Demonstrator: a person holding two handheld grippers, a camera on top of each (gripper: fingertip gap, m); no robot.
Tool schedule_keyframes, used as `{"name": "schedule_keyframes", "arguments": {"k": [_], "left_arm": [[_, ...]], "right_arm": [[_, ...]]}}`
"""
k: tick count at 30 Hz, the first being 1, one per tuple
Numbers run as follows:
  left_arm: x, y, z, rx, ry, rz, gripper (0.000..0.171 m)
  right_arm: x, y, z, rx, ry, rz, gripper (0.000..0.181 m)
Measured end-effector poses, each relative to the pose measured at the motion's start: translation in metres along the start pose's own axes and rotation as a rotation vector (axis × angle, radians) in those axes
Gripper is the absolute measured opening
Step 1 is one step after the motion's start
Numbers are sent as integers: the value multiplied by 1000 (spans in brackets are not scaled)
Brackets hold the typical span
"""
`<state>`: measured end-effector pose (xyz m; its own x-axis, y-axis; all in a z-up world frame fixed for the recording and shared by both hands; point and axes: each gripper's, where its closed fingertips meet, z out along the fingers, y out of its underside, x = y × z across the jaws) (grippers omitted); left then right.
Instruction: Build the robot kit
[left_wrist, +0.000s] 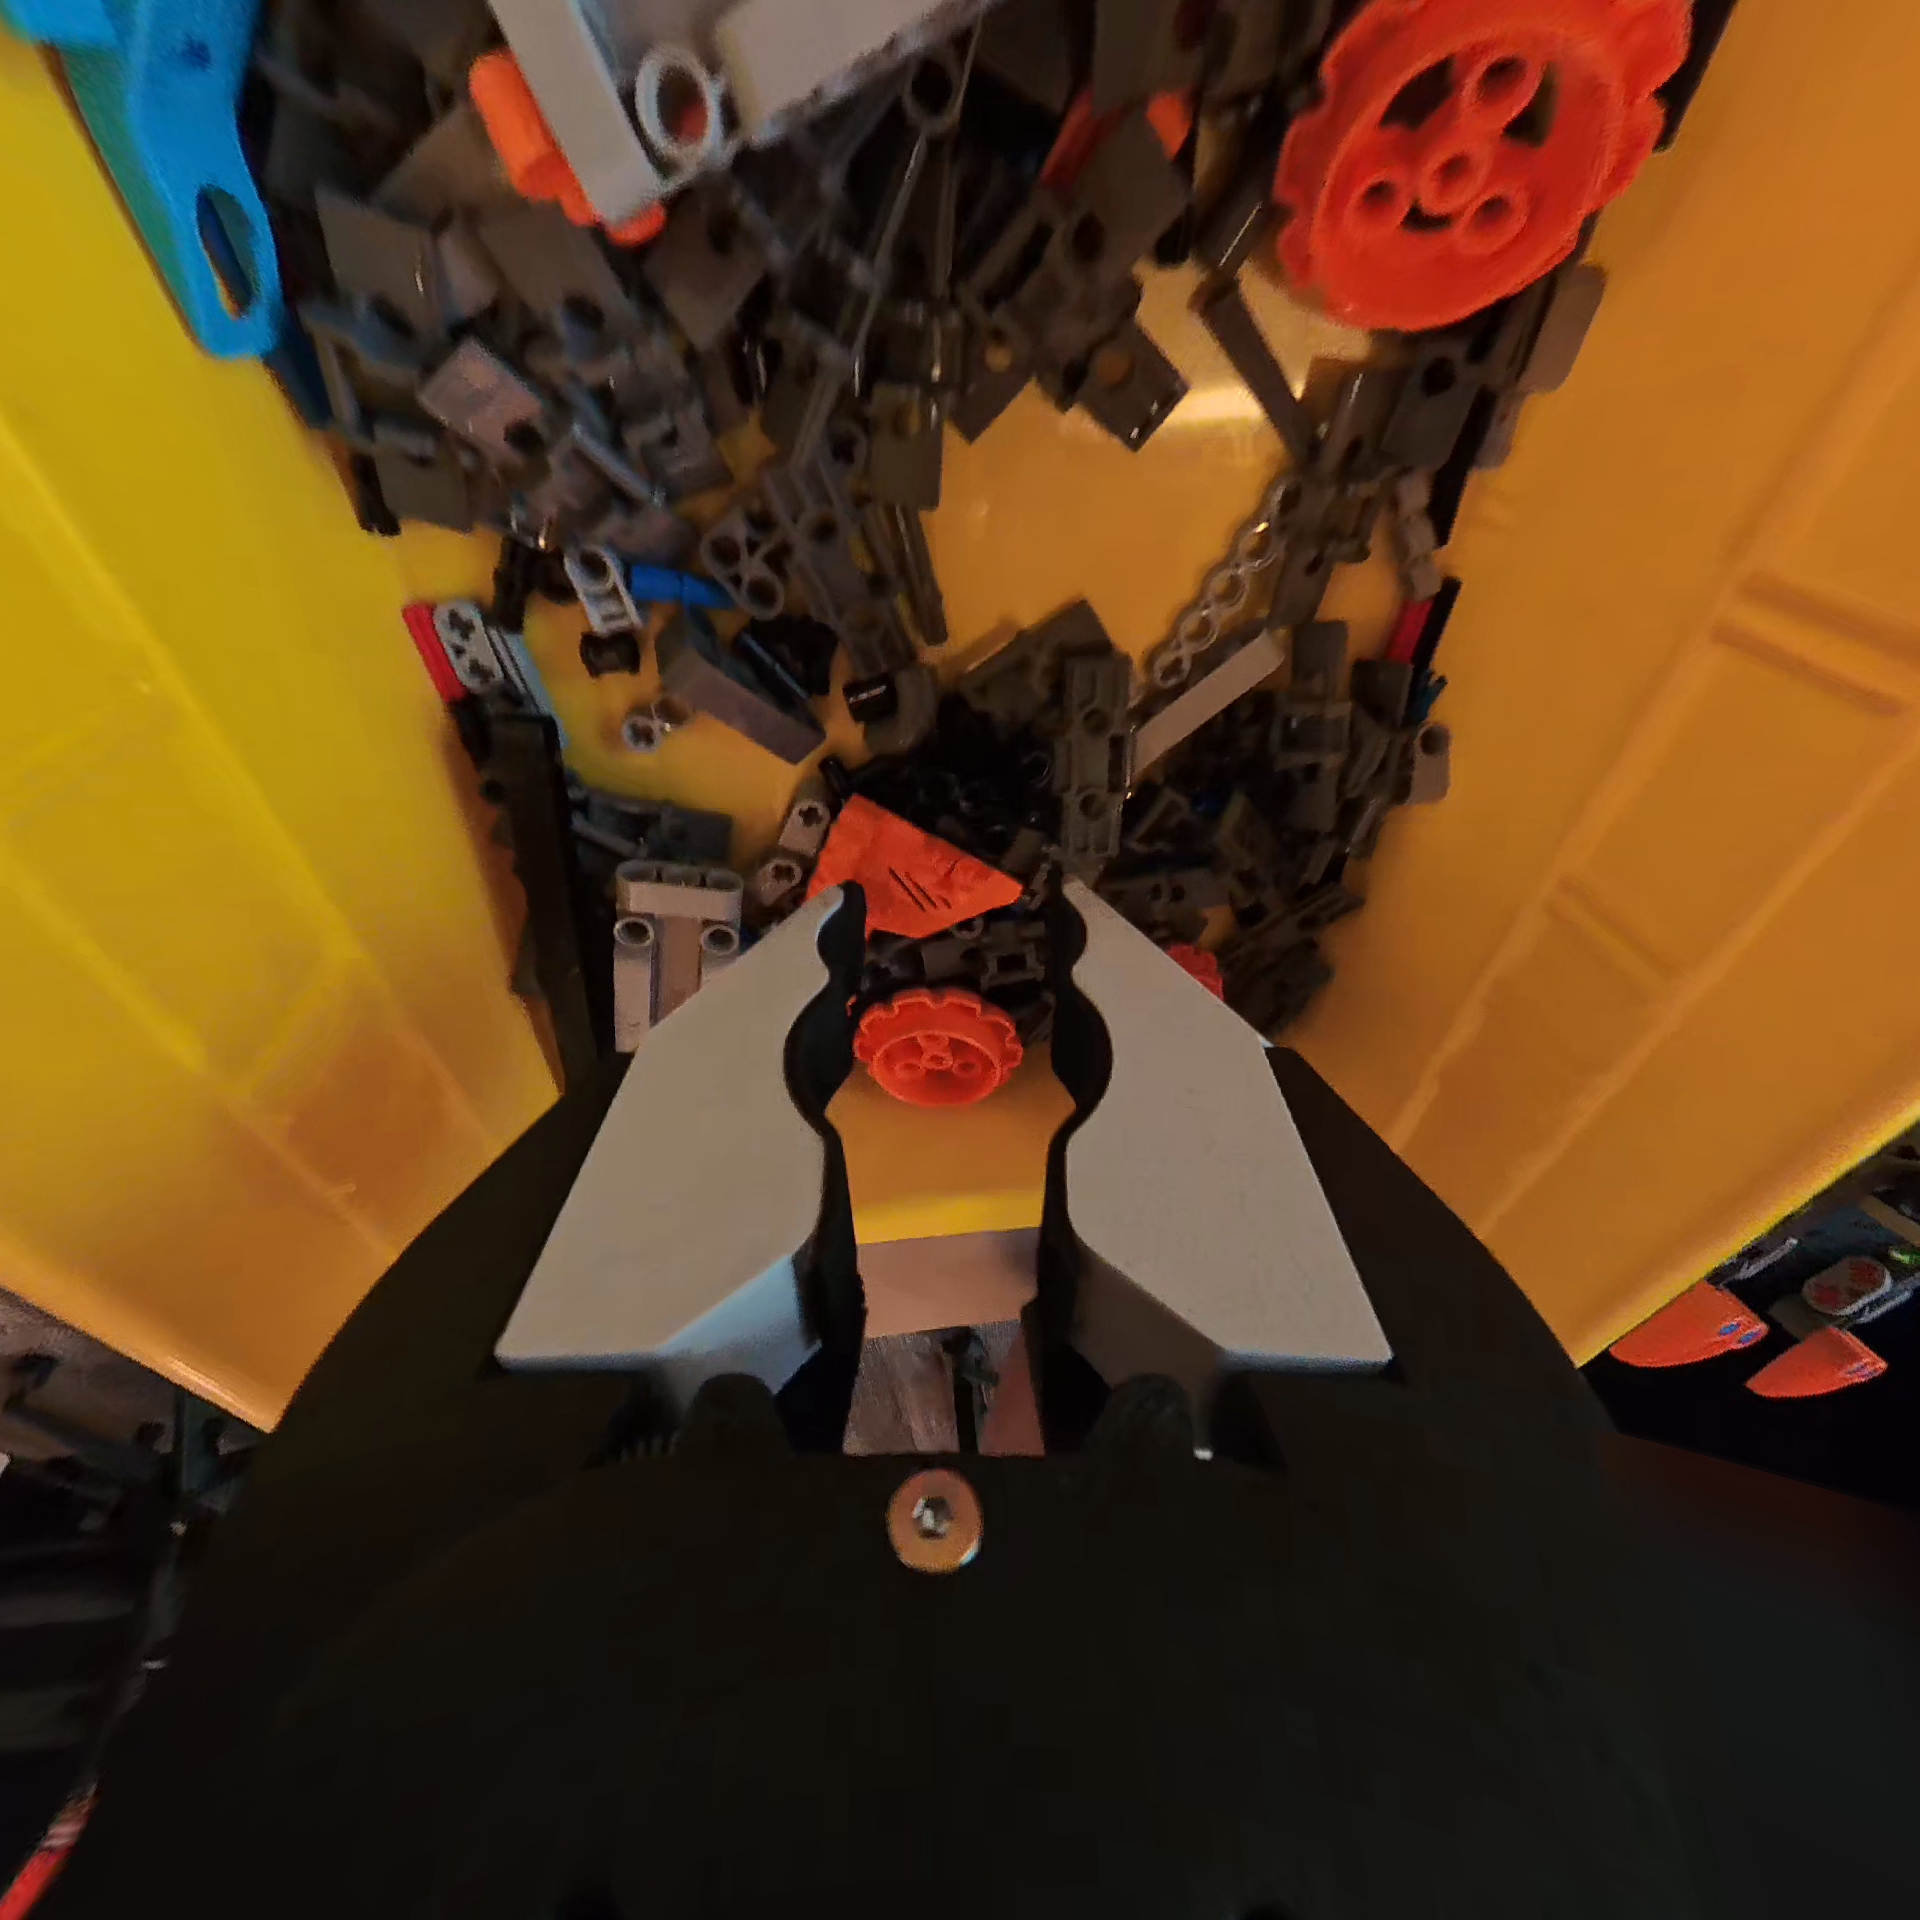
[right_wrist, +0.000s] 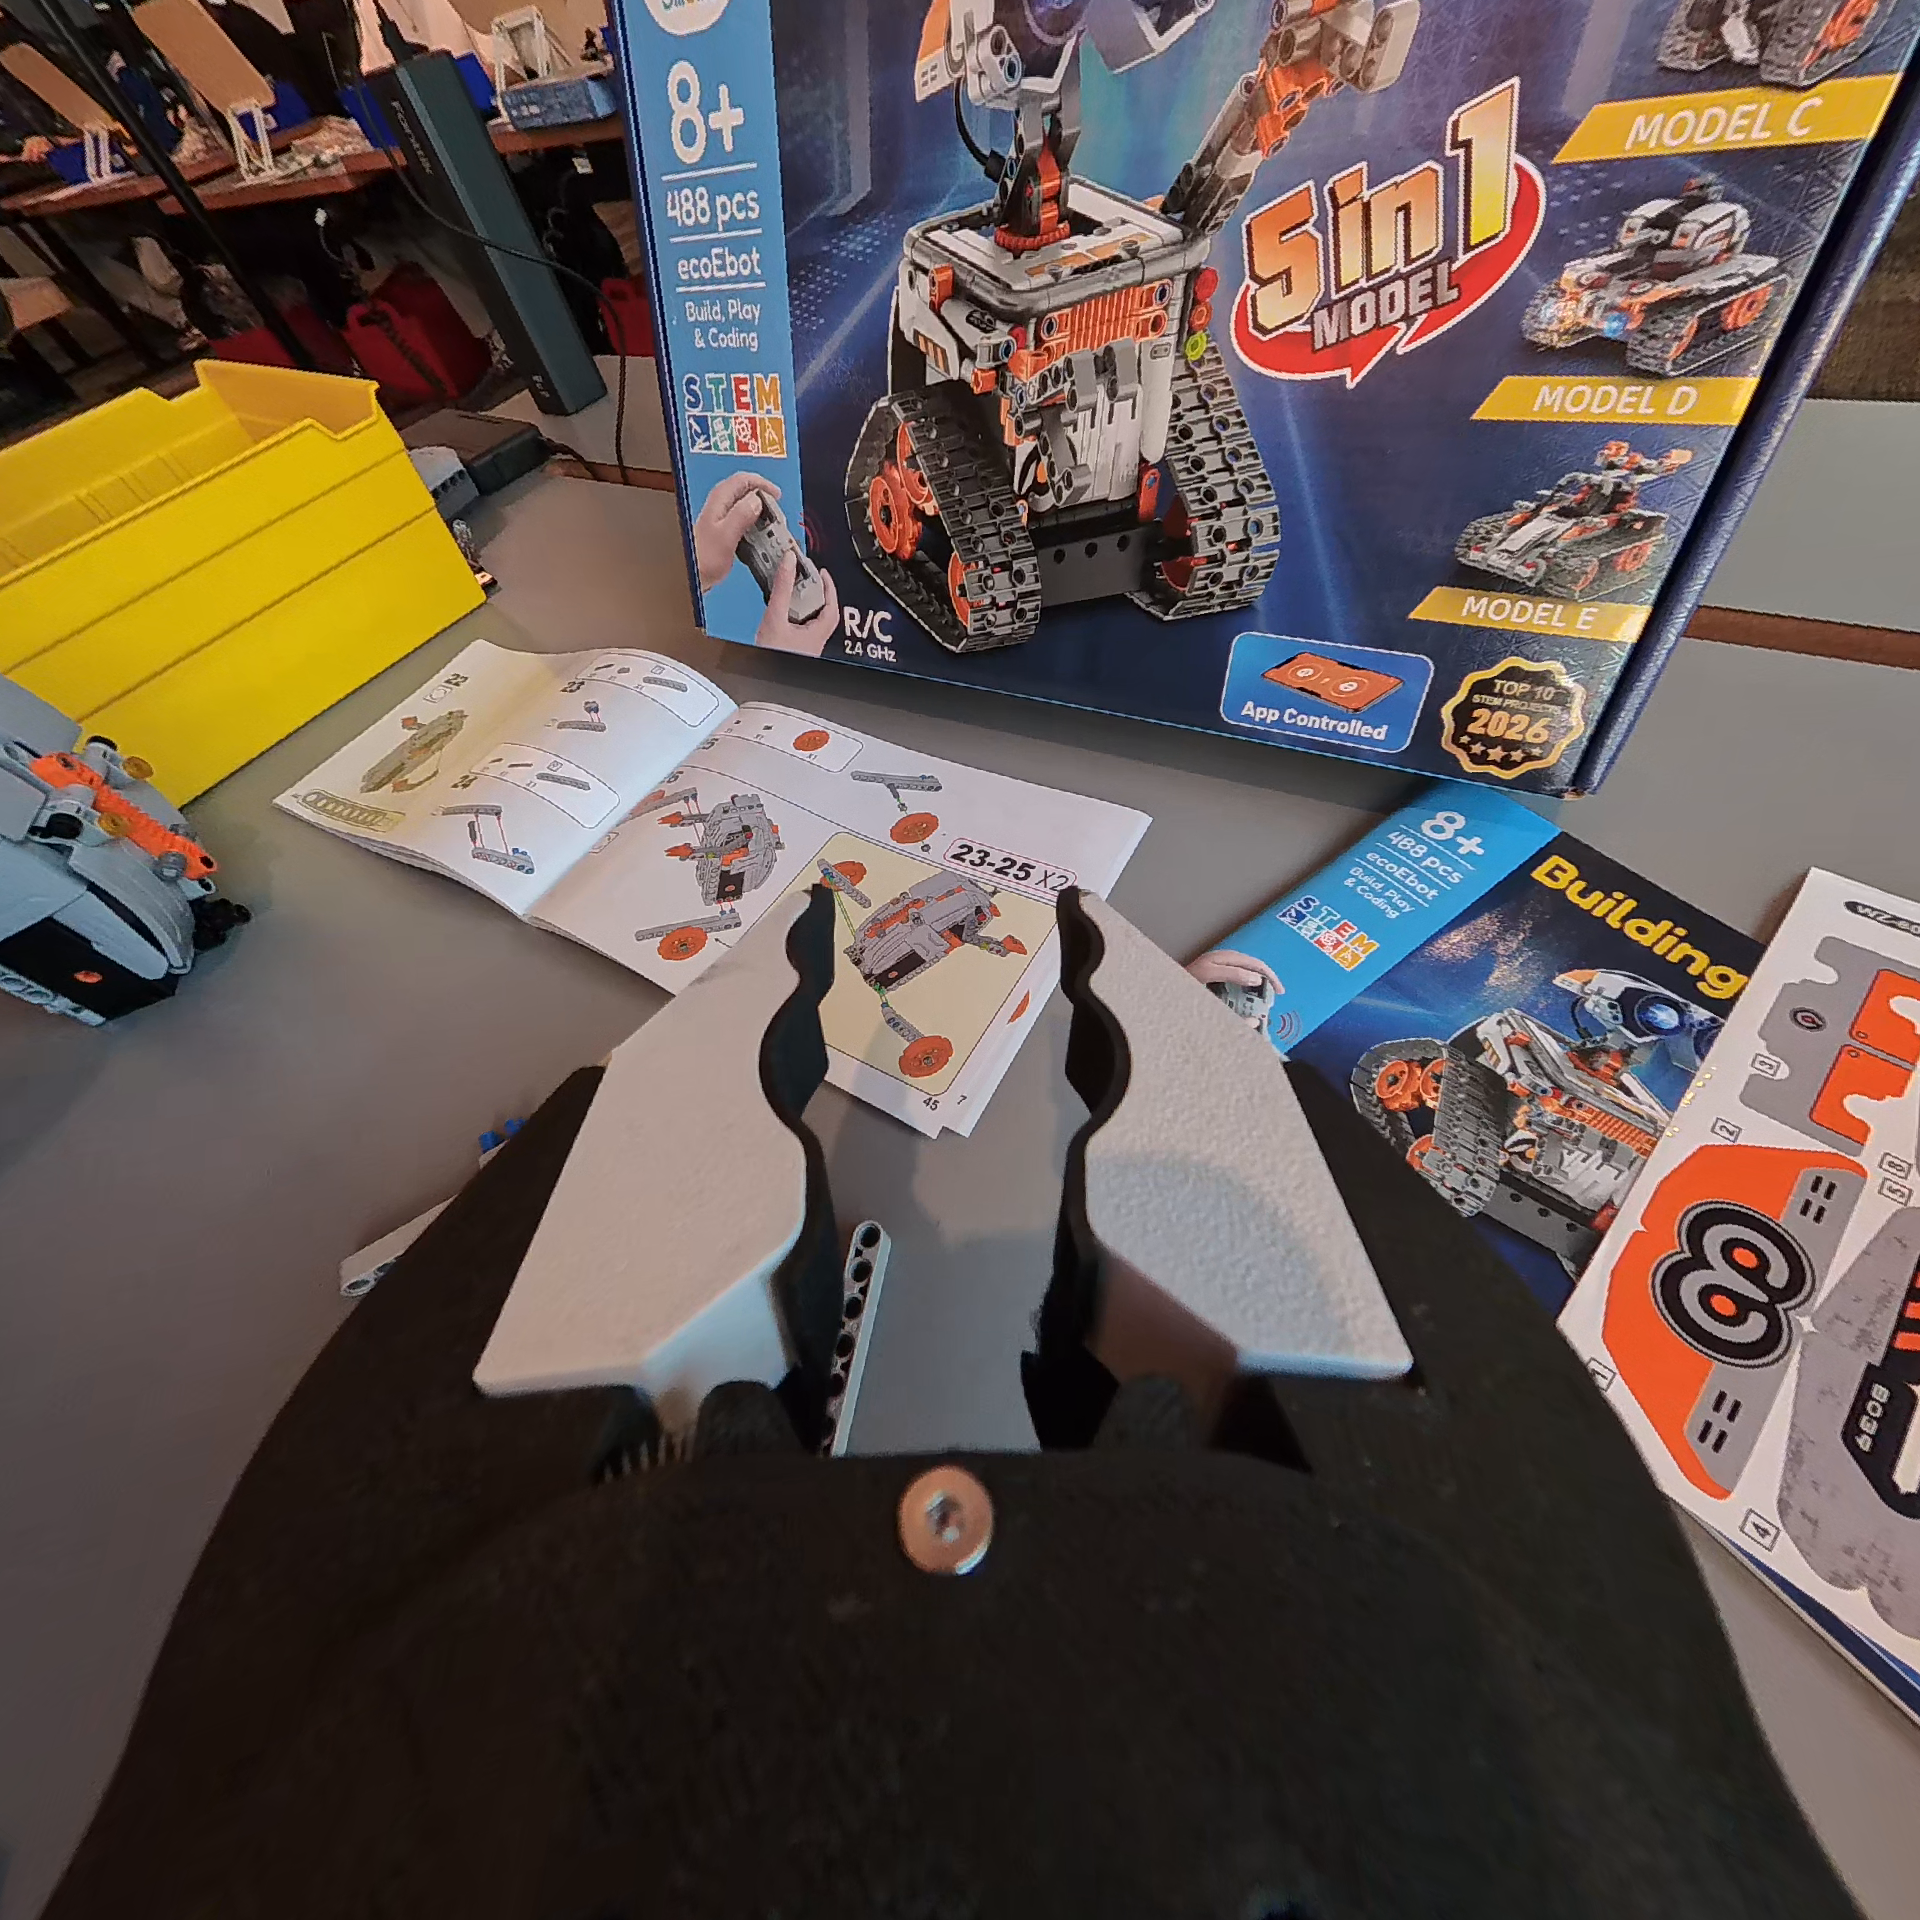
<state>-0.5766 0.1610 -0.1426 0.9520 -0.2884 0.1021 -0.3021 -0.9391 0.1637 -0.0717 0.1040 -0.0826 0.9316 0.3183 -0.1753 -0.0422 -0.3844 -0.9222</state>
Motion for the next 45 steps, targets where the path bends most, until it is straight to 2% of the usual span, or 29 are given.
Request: {"name": "schedule_keyframes", "arguments": {"k": [4, 14, 26, 35, 38, 45], "left_arm": [[-3, 11, 3, -45, 17, -30, 35], [1, 20, -1, -51, 25, -27, 31], [37, -12, -11, 87, 201, 181, 21], [44, -9, -10, 65, 271, 167, 23], [38, -22, -12, 109, 233, 140, 22], [23, -60, -24, 275, 240, 54, 22]], "right_arm": [[1, 0, 0, -1, 0, 3, 42], [2, 1, 1, -5, 3, 4, 42], [23, -2, 0, 36, 52, 35, 37], [24, 0, 2, 26, 50, 38, 37], [23, 0, 2, 26, 51, 38, 37], [24, -1, 1, 33, 49, 44, 37]]}}
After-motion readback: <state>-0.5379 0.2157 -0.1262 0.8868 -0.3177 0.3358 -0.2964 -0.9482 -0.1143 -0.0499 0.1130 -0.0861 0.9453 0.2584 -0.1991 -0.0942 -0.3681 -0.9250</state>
